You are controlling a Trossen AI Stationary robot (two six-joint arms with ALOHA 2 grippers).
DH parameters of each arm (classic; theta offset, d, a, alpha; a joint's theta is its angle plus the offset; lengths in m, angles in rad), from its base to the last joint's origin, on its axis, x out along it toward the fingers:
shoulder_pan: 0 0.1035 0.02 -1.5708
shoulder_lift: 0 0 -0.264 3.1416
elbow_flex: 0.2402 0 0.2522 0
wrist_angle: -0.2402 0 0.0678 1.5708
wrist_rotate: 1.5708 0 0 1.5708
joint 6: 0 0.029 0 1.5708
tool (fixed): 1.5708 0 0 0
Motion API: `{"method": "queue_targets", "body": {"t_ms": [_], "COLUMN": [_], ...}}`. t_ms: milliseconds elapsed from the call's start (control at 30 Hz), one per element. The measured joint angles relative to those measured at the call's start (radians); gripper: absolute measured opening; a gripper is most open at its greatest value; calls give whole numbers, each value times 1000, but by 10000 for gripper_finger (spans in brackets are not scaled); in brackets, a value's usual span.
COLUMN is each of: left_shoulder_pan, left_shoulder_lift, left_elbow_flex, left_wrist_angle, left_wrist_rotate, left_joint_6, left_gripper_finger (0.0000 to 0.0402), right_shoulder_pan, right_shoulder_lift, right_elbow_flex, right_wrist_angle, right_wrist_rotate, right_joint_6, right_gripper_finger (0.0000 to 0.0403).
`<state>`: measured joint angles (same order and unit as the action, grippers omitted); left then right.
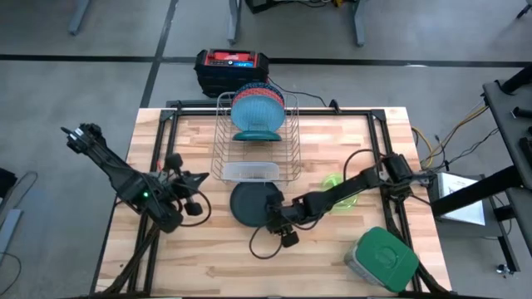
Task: Sort dishes
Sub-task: Put the black plate into the dish rack
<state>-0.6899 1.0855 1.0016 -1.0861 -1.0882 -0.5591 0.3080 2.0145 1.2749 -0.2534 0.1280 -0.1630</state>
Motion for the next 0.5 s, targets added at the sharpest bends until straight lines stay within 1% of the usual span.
{"method": "queue_targets", "body": {"t_ms": [100,200,300,433,500], "left_shoulder_pan": [-3,-3,-3,-3,-3], "left_shoulder_lift": [13,27,39,52,58], "left_elbow_flex": [0,0,0,0,0], "left_wrist_angle": [26,42,58,79,84], "left_wrist_rotate": [-1,-1,0,-2,-2], "left_joint_6": [3,13,21,28,34], "left_gripper_finger": [0,0,0,0,0], "right_shoulder_pan": [2,2,4,7,13], "right_shoulder_lift": [28,58,82,97,96], "right_elbow_flex": [13,29,51,71,73], "right_wrist_angle": [6,2,8,12,13], "right_wrist_rotate": [0,4,1,13,25], "right_joint_6": [9,8,4,-12,-14], "right_gripper_finger": [154,135,95,20,10]}}
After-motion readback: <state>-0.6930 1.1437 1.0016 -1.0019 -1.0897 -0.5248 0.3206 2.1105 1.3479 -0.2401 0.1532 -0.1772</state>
